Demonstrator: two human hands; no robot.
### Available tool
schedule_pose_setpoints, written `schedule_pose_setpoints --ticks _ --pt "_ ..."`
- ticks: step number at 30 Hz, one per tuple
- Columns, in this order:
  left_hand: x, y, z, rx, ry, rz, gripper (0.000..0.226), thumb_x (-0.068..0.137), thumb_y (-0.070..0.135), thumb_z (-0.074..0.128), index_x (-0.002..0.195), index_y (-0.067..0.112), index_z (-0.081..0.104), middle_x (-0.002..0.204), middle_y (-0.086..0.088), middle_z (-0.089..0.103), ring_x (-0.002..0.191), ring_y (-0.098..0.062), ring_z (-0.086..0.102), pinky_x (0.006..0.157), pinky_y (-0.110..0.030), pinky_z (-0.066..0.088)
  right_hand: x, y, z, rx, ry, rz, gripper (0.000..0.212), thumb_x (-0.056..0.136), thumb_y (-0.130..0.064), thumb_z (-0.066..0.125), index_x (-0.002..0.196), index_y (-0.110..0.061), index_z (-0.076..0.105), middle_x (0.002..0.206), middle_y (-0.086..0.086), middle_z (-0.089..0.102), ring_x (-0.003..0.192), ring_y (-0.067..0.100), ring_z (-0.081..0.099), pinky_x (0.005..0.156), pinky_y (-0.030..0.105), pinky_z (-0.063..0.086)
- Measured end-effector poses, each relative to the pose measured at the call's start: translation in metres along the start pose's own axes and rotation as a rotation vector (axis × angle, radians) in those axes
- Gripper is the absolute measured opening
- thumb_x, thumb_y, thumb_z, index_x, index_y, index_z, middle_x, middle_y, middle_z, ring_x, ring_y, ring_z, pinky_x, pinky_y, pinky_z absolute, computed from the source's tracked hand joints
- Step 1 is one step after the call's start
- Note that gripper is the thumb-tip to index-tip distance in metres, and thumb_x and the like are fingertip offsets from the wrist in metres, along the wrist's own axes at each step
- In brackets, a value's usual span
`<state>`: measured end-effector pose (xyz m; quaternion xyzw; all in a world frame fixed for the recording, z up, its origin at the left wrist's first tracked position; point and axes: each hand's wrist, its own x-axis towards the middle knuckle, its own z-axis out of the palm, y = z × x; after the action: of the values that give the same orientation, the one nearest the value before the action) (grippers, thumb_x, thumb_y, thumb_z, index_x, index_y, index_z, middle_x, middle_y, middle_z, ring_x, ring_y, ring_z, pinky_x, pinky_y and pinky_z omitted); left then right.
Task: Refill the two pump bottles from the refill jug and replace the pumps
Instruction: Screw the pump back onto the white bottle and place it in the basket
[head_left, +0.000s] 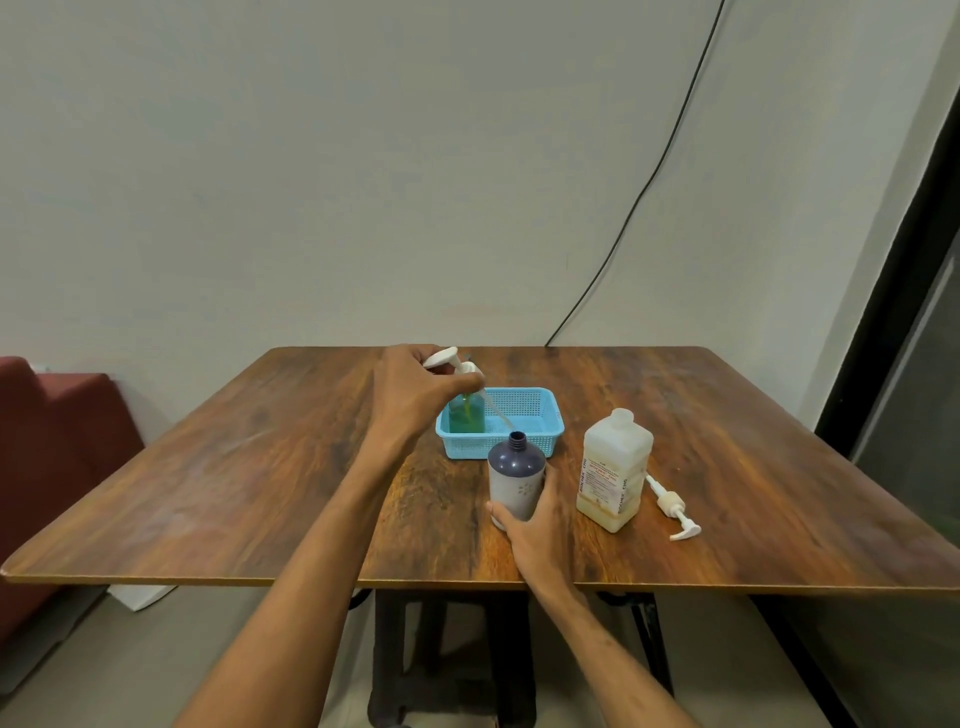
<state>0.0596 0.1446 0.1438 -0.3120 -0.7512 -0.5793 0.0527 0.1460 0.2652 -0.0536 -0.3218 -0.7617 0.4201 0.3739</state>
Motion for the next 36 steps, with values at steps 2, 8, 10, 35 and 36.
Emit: schedule_pose_setpoints --ticks 2,8,10,35,36 --pt "0.002 0.000 0.005 0.021 -0.003 -0.026 0.022 0.067 0.021 0.089 0.063 0.015 0.068 0.071 -0.003 0.072 0.067 -0.019 0.069 0.054 -0.033 0.057 0.000 0.001 0.000 0.005 0.006 -0.005 0.092 0.072 -0.038 0.086 0.147 -0.025 0.034 0.145 -0.005 0.048 0.132 0.014 0.046 0.108 0.031 0.041" --pt "0.006 -0.004 0.024 0.080 -0.084 -0.080 0.026 0.064 0.023 0.091 0.070 0.006 0.072 0.073 -0.006 0.072 0.065 -0.016 0.067 0.053 -0.028 0.050 0.002 0.004 0.004 -0.010 0.026 -0.002 0.090 0.071 -0.038 0.087 0.144 -0.028 0.035 0.144 -0.005 0.049 0.131 0.014 0.048 0.110 0.039 0.044" --pt "0.007 -0.006 0.034 0.135 -0.117 -0.104 0.030 0.064 0.025 0.091 0.075 0.005 0.071 0.078 -0.006 0.073 0.069 -0.018 0.070 0.058 -0.034 0.058 0.002 0.004 0.004 -0.015 0.025 0.002 0.090 0.072 -0.038 0.087 0.145 -0.027 0.035 0.146 -0.004 0.048 0.133 0.015 0.047 0.113 0.037 0.040" --pt "-0.005 -0.050 0.084 0.105 -0.241 -0.159 0.026 0.067 0.022 0.090 0.077 0.004 0.074 0.074 0.000 0.073 0.068 -0.009 0.069 0.059 -0.022 0.058 0.001 0.009 0.004 0.012 0.000 0.014 0.090 0.072 -0.048 0.082 0.144 -0.035 0.030 0.144 -0.009 0.048 0.129 0.009 0.048 0.105 0.041 0.049" --pt "-0.005 -0.052 0.083 0.085 -0.245 -0.166 0.025 0.067 0.021 0.090 0.078 0.005 0.074 0.075 0.001 0.073 0.069 -0.009 0.069 0.060 -0.023 0.058 0.000 0.009 0.004 0.013 0.000 0.013 0.090 0.072 -0.048 0.082 0.144 -0.036 0.030 0.144 -0.009 0.047 0.129 0.009 0.048 0.105 0.041 0.049"
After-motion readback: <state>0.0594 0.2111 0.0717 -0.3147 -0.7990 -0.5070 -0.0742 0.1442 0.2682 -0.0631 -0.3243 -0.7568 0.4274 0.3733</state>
